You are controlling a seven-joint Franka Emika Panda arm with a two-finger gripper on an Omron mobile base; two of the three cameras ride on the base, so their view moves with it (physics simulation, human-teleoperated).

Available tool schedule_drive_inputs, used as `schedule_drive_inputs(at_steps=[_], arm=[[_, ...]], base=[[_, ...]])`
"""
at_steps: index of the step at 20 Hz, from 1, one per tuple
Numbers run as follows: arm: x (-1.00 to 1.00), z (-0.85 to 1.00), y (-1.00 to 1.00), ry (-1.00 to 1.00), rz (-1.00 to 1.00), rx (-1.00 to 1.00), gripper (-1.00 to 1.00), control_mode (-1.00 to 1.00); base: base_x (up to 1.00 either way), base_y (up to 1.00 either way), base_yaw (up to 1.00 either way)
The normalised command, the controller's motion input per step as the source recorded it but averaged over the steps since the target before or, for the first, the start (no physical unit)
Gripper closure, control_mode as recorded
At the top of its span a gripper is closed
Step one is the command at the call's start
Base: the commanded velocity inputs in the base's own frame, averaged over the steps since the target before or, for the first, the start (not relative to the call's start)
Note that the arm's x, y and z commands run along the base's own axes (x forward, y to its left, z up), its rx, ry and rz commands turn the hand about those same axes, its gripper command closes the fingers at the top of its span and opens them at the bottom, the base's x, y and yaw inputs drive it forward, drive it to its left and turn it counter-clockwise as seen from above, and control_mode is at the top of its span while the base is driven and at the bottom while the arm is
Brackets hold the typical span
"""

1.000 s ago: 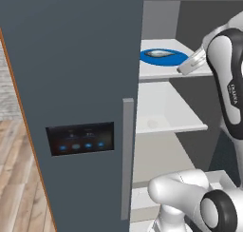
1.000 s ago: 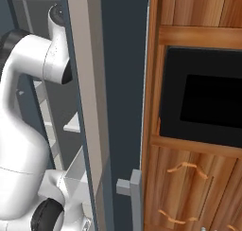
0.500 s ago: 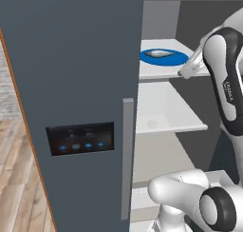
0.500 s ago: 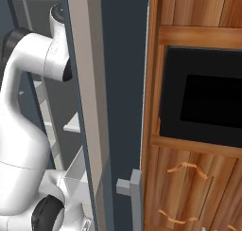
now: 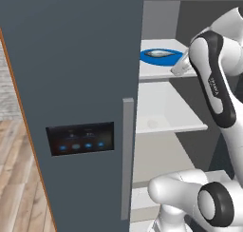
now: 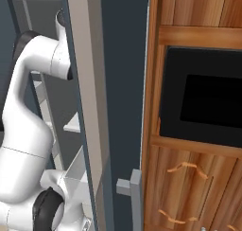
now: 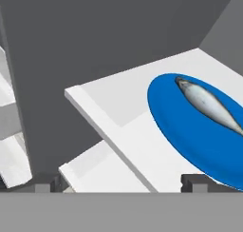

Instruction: Retrieve the fish from the fridge and place it on the saucepan with marinade on the stove.

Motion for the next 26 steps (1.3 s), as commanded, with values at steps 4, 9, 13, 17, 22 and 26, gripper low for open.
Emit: schedule_drive_inputs(at_steps=[4, 9, 13, 17, 22, 26], arm=[[0.35, 0.4, -0.01, 0.04, 0.0, 0.02, -1.0, -1.0], [0.23, 0.14, -0.14, 0.01, 0.0, 0.01, -1.0, -1.0], [0.18, 0.0, -0.22, 0.0, 0.0, 0.0, -1.0, -1.0], [0.18, -0.01, -0.18, 0.0, 0.01, 0.0, -1.0, -1.0], [0.1, -0.2, -0.02, 0.0, 0.01, 0.0, -1.0, -1.0], [0.25, -0.26, 0.0, 0.0, 0.0, 0.0, -1.0, -1.0]], base=[[0.0, 0.0, 0.0], [0.0, 0.0, 0.0], [0.0, 0.0, 0.0], [0.0, 0.0, 0.0], [0.0, 0.0, 0.0], [0.0, 0.0, 0.0]])
